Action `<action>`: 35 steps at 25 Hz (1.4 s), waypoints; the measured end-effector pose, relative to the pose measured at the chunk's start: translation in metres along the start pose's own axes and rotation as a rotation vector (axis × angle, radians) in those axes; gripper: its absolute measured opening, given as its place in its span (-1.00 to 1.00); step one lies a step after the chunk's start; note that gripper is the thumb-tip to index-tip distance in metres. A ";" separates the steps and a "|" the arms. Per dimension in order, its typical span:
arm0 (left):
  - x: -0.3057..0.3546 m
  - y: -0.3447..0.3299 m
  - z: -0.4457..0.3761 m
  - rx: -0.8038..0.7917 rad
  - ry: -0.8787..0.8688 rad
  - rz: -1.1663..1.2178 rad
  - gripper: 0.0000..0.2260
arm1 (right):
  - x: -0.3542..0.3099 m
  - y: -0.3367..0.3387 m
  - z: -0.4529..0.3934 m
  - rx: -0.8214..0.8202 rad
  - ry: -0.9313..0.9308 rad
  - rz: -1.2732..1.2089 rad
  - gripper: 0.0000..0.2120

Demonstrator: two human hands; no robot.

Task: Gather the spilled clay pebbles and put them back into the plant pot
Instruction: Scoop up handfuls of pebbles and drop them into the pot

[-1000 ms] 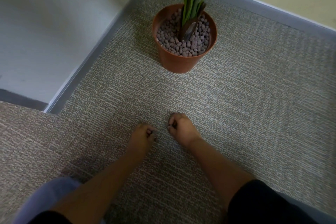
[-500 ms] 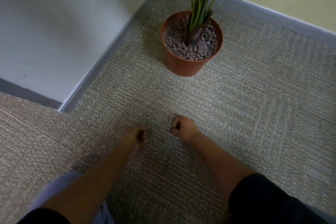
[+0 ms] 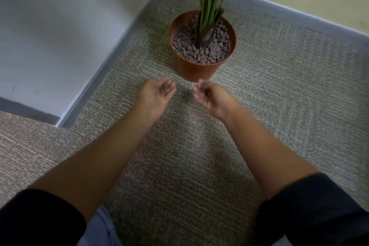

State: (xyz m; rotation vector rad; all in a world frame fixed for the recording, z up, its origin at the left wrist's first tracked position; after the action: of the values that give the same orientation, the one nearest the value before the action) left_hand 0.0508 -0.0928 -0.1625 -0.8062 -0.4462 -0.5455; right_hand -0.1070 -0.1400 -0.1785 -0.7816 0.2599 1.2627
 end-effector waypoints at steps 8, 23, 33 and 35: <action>0.026 -0.100 -0.034 -0.207 0.088 0.080 -0.47 | -0.067 -0.041 0.006 -0.111 0.070 -0.296 -0.76; 0.017 -0.057 -0.033 -0.089 -0.159 -0.279 -0.69 | -0.046 -0.028 0.011 -0.163 0.157 -0.223 -0.88; -0.063 0.123 -0.012 -0.232 -0.253 -2.142 -0.50 | 0.147 0.009 0.024 -0.154 0.247 1.427 -0.80; -0.078 0.123 0.001 -0.233 -0.269 -2.184 -0.49 | 0.159 0.009 0.030 -0.205 0.260 1.567 -0.79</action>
State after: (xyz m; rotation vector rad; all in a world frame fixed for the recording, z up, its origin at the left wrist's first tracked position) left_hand 0.0652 0.0008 -0.2737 -0.2774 -1.4899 -2.5282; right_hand -0.0725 0.0003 -0.2522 -0.9022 1.1026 2.6682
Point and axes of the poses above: each hand's wrist, its own z-axis away from the middle knuckle, its own y-axis out of the back of the hand, x = y × z, the point moved 5 cm from there along -z, towards the middle knuckle, and after that the axes turned 2 degrees about -y, right-handed, at the moved point
